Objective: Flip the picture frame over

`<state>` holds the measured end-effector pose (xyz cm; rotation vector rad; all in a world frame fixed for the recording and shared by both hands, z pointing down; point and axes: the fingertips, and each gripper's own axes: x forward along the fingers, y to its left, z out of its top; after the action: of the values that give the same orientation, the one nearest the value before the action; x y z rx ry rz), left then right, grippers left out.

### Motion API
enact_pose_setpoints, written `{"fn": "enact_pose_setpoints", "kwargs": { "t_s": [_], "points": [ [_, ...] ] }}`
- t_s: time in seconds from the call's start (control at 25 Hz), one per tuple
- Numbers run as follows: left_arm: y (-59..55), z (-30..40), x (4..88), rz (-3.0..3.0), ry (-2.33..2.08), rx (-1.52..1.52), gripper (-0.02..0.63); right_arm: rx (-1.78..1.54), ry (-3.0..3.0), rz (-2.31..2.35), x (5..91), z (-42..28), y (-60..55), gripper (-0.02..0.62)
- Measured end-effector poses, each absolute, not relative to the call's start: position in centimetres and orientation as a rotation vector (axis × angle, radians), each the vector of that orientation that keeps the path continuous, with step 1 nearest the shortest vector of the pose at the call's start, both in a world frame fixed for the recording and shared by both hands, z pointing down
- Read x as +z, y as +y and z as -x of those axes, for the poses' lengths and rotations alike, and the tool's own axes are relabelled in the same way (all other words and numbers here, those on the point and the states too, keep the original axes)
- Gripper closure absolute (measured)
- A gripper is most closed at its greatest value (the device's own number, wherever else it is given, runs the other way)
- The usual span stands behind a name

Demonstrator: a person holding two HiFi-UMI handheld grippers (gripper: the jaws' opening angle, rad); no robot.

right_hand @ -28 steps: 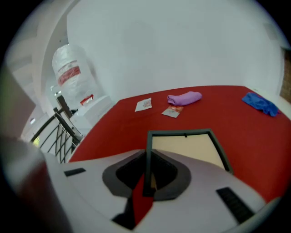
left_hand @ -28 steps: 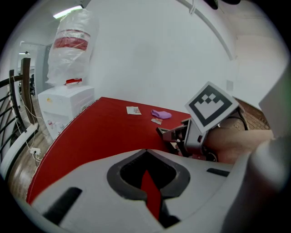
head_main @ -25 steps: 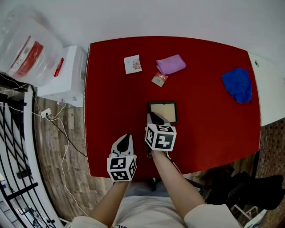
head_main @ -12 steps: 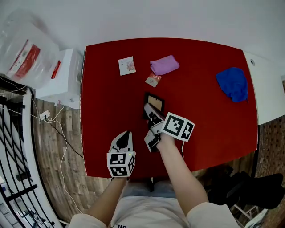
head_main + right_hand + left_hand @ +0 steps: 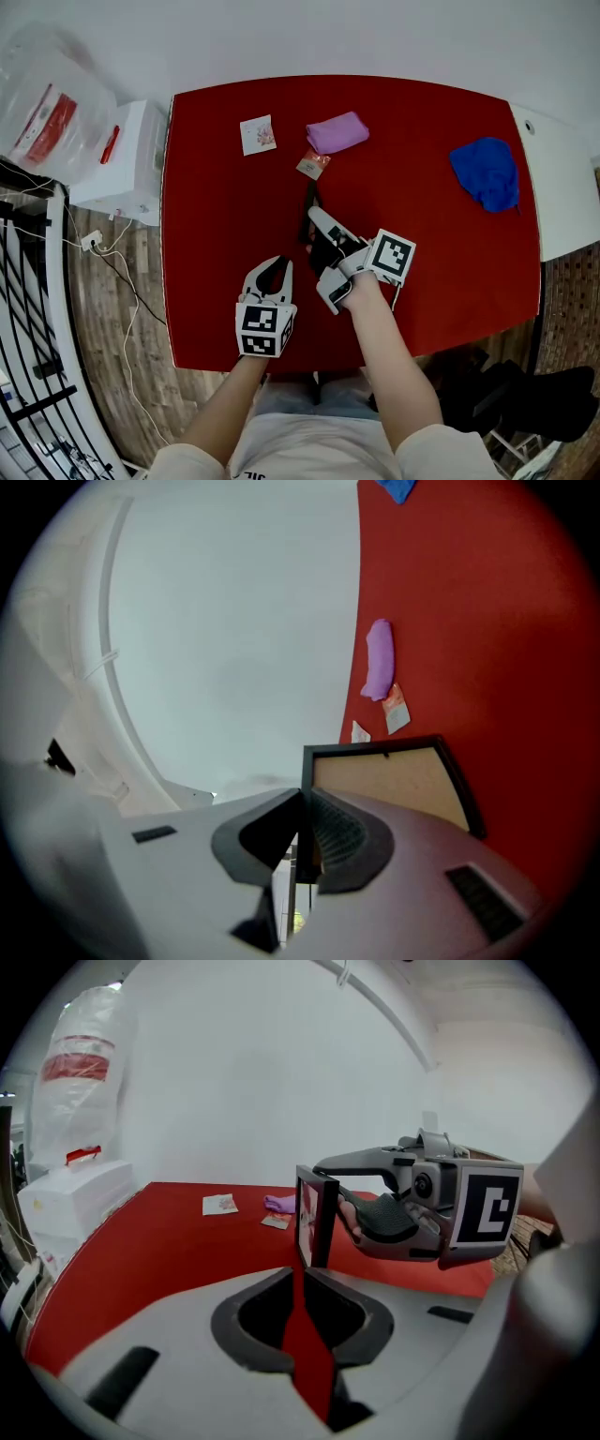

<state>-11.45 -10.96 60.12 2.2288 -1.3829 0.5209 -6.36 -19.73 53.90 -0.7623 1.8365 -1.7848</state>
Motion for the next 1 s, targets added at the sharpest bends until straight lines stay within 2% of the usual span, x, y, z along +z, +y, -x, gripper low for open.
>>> {"fn": "enact_pose_setpoints", "kwargs": {
  "t_s": [0.28, 0.48, 0.6, 1.0],
  "points": [
    [-11.3, 8.8, 60.0, -2.279, -1.357, 0.497, 0.587, -1.759, 1.877, 0.759, 53.9, 3.3, -19.0, 0.554],
    [-12.1, 5.5, 60.0, -2.391, -1.292, 0.509, 0.503, -1.755, 1.897, 0.778, 53.9, 1.9, -18.9, 0.554],
    [-13.2, 3.8, 60.1, -2.474, -1.279, 0.547, 0.476, -1.759, 1.894, 0.784, 54.0, 1.3, -18.8, 0.554],
    [-14.8, 1.6, 60.6, -2.493, -1.269, 0.559, 0.483, -1.764, 1.973, 0.853, 54.2, -0.6, -18.7, 0.554]
  ]
}}
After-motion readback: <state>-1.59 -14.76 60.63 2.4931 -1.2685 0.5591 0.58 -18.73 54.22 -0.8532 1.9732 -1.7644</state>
